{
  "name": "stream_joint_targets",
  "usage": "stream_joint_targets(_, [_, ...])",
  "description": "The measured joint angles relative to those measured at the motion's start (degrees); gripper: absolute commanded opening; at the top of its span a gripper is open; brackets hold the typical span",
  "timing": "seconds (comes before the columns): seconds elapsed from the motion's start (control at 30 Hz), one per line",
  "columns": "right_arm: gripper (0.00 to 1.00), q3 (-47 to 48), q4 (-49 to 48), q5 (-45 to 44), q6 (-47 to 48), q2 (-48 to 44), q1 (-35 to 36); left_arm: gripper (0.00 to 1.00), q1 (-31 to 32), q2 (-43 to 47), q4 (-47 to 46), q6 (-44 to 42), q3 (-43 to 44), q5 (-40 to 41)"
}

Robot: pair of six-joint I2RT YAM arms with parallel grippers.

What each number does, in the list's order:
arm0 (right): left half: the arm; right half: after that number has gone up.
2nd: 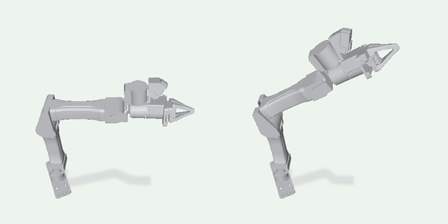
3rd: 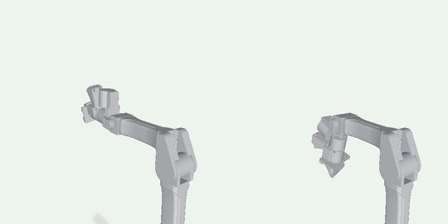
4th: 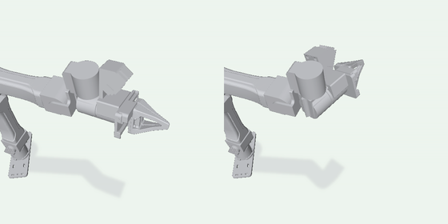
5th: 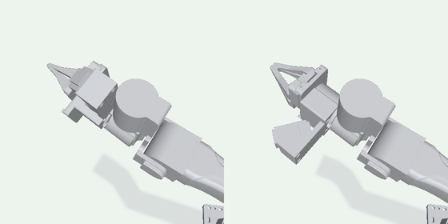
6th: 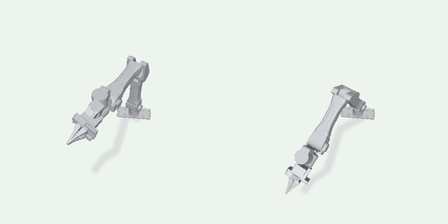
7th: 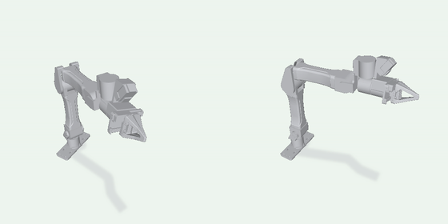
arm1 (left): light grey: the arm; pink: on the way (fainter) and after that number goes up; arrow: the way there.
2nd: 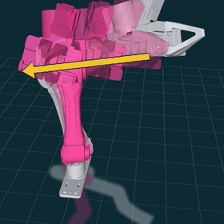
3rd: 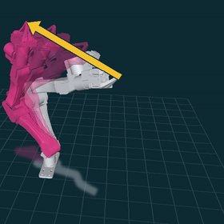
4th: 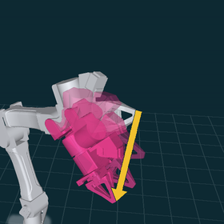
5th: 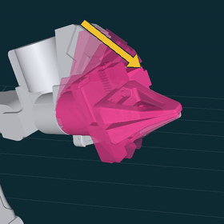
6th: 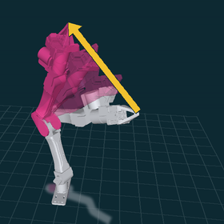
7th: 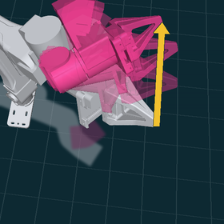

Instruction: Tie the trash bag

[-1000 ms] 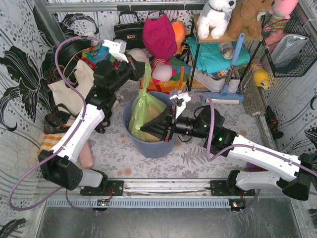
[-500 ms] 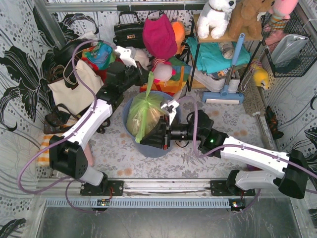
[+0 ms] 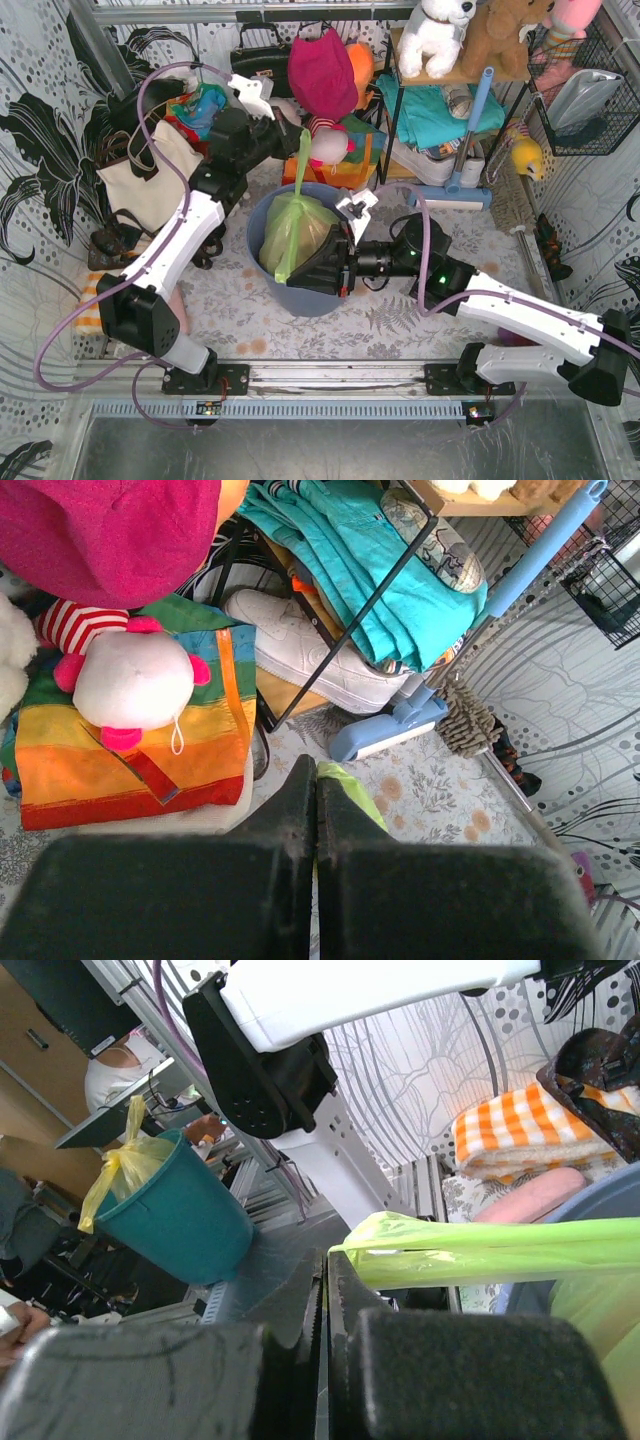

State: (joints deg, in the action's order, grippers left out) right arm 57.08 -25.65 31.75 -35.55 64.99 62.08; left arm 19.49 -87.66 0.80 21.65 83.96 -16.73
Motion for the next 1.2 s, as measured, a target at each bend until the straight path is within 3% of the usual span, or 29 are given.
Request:
stream_joint_targets(0.37, [0.00, -10.95, 0.66, -0.04, -3.74, -2.80, -0.02, 0.00, 0.00, -1.16, -0.26, -0.31, -7.65, 1.53])
stream_joint_targets(0.7, [0.00, -7.21, 2.36, -2.67, -2.89, -3.74, 0.17, 0.00, -0.11, -1.05, -0.94, -1.07, -6.43, 0.28])
stream_joint_targets(0.93, [0.00, -1.44, 0.07, -17.03, 6.27, -8.46, 1.66, 0.00, -1.22, 8.90, -13.64, 0.87, -7.26, -8.76])
stream_joint_targets(1.2, [0.00, 6.12, -2.82, -35.15, 17.79, -4.52, 1.64, 0.00, -1.16, 17.92, -29.35, 8.41, -11.76, -19.71])
